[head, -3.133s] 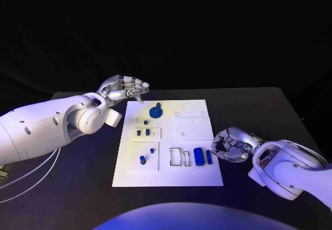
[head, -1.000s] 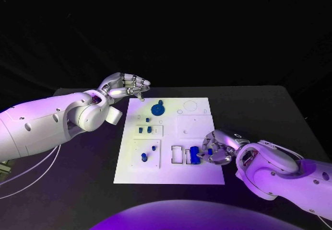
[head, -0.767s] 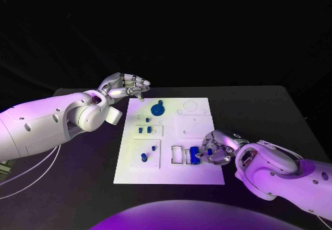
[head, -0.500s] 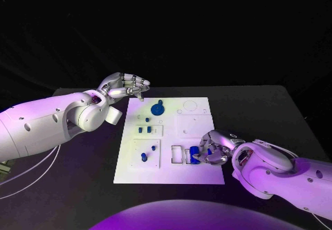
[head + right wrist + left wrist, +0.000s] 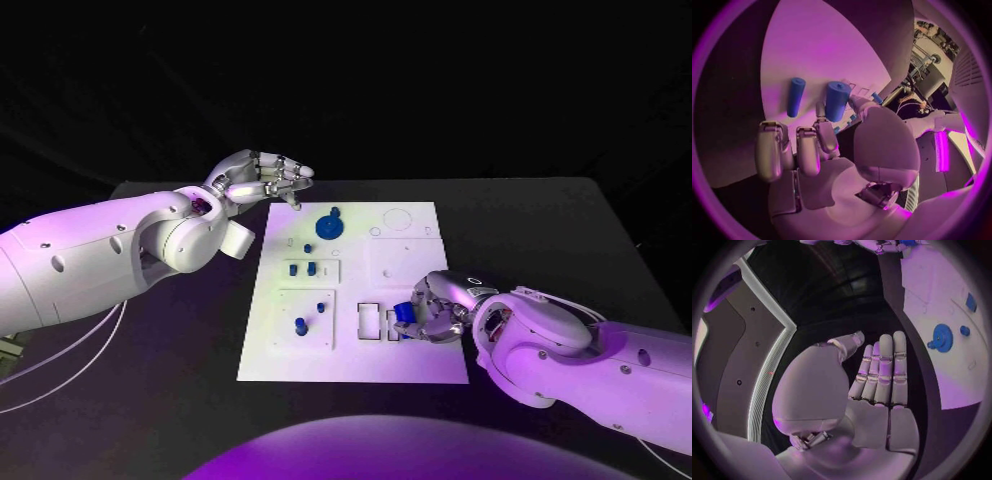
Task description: Assemble the parts on the task board
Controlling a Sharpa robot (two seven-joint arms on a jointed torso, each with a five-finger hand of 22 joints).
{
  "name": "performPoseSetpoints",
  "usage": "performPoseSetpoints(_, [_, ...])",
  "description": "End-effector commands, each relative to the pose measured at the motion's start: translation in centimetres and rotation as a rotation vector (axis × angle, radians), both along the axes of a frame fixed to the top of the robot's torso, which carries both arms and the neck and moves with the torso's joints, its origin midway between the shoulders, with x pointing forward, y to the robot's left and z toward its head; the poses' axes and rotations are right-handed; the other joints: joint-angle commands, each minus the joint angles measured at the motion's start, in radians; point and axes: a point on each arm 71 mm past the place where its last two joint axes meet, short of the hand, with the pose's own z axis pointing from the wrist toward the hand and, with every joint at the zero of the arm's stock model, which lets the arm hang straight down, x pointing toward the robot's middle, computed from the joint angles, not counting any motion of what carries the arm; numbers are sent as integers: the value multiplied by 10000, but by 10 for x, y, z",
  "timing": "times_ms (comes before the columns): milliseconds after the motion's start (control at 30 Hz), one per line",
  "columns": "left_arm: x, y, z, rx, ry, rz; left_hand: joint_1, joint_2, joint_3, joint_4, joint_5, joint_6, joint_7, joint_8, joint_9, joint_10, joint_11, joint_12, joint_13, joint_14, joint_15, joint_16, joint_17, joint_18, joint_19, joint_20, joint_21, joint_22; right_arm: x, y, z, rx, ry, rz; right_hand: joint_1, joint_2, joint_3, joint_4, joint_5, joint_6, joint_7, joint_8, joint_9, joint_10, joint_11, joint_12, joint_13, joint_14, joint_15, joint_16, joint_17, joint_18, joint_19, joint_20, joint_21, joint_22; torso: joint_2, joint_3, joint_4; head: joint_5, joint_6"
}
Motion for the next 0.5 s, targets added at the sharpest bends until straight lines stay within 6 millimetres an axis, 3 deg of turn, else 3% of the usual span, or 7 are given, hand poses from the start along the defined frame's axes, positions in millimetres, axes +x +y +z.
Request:
performPoseSetpoints(33, [-1, -2, 1, -113, 36, -179, -26, 43, -42, -31, 48, -57, -18, 26, -11, -54, -1, 66, 1, -75, -23, -36, -13, 135, -21, 51, -34, -9, -1, -1, -5, -883, -67, 273, 41, 54, -23, -44, 52, 93, 3, 75, 23, -10, -92, -43, 2, 672, -68, 12, 803, -24, 505, -80, -28, 2170, 9, 4, -14, 12, -14])
performPoseSetpoints(233, [-1, -3, 1, -111, 45, -183, -26, 43, -42, -31, 48, -57, -18, 26, -11, -54, -1, 66, 1, -75, -23, -36, -13, 135, -21, 51, -34, -9, 0, -3, -3, -981, -347, 238, 445, 235, 278, -147, 62, 108, -45, 230, 61, 40, -143, -29, 81, 677, -117, 20, 835, -26, 509, -127, -18, 2173, 4, 17, -16, 17, -21])
performPoseSetpoints(433, [-1, -2, 0, -103, 60, -179, -39, 53, -42, -19, 49, -57, -18, 29, -11, -55, -1, 74, 1, -77, -21, -36, -13, 135, -23, 54, -41, -13, -1, -6, 0, -534, -602, -52, 1147, 809, 1203, -395, 40, 226, -188, 572, 164, 242, -274, 126, 348, 725, -223, 108, 1051, -58, 566, -219, 142, 2218, -2, 27, -25, 30, -27])
performPoseSetpoints(500, [-1, -2, 0, -101, 67, -183, -39, 53, -42, -19, 49, -57, -18, 29, -11, -55, -1, 74, 1, -77, -21, -36, -13, 135, -23, 54, -41, -13, -1, -8, 2, -314, -638, -170, 1166, 879, 1327, -411, 28, 256, -212, 649, 196, 292, -294, 169, 410, 741, -240, 138, 1124, -71, 588, -235, 206, 2235, -7, 27, -29, 34, -31])
